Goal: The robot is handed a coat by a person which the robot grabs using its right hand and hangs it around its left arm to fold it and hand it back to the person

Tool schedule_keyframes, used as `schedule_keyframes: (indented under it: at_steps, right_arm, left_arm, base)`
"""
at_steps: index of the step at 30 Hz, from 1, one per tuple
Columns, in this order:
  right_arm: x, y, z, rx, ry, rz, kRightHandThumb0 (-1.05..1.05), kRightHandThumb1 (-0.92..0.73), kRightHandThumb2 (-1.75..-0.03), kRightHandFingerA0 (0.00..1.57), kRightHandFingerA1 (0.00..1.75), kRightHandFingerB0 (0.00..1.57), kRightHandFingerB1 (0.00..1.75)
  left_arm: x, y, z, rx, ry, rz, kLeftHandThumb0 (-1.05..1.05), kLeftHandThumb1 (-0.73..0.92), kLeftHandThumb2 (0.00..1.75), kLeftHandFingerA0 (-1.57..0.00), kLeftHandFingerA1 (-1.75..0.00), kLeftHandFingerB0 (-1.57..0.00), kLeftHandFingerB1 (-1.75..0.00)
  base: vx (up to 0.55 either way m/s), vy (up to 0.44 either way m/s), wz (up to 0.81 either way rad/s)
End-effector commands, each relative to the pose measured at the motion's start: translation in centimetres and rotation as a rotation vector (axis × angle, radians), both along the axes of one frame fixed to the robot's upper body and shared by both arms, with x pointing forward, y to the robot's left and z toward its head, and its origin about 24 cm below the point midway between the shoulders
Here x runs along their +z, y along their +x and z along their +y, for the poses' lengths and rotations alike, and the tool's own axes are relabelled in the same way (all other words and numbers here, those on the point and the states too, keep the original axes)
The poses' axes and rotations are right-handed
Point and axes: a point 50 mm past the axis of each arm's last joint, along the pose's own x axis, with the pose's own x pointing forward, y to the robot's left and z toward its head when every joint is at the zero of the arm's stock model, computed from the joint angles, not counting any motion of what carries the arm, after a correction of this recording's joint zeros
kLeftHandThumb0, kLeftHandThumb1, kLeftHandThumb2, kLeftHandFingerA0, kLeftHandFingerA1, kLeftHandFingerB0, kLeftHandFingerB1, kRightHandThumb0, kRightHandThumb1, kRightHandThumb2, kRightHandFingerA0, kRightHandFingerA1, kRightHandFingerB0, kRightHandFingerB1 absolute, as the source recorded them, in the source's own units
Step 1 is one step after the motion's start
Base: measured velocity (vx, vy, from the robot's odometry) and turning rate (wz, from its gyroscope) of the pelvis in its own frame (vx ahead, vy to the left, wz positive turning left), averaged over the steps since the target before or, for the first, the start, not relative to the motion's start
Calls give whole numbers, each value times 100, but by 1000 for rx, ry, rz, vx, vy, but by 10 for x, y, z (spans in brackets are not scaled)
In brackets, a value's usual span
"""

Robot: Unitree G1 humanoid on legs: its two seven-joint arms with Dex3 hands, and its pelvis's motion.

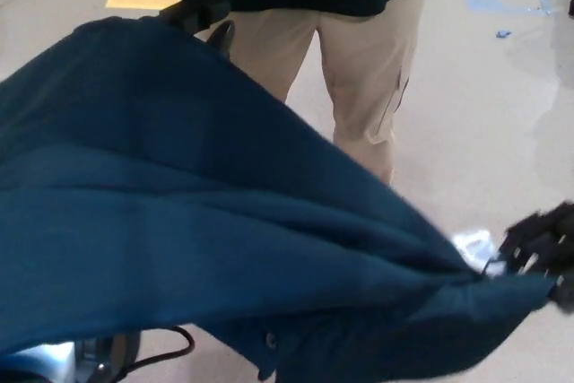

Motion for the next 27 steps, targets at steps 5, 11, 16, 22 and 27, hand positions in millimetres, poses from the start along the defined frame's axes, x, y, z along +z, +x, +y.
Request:
schedule_keyframes:
  at_steps: [5,11,16,22,27]
  right_arm:
    - [-26,-7,-31,292,-553,227,-85,-47,-83,0,0,0,0]
    - [3,3,-25,350,-545,184,-82,-46,-81,0,0,0,0]
    - [20,7,-27,360,-561,170,-77,-44,-78,0,0,0,0]
    - [1,6,-41,275,-634,225,-80,-50,-83,0,2,0,0]
    - [-41,1,-52,70,-675,263,-67,-60,-90,0,18,2,21]
  left_arm:
    - [52,3,45,78,-2,-196,-68,76,63,-25,-33,-28,-33]
    - [59,2,41,16,20,-225,-66,79,64,-25,-33,-23,-32]
    - [62,3,42,21,35,-220,-65,80,64,-24,-32,-26,-32]
    - [59,0,44,2,12,-229,-66,79,64,-25,-33,-24,-32]
    - [48,-3,43,-15,-2,-216,-67,77,64,-24,-32,-23,-31]
  base:
    - [0,0,0]
    - [0,0,0]
    - [0,0,0]
    - [0,0,0]
    - [0,0,0]
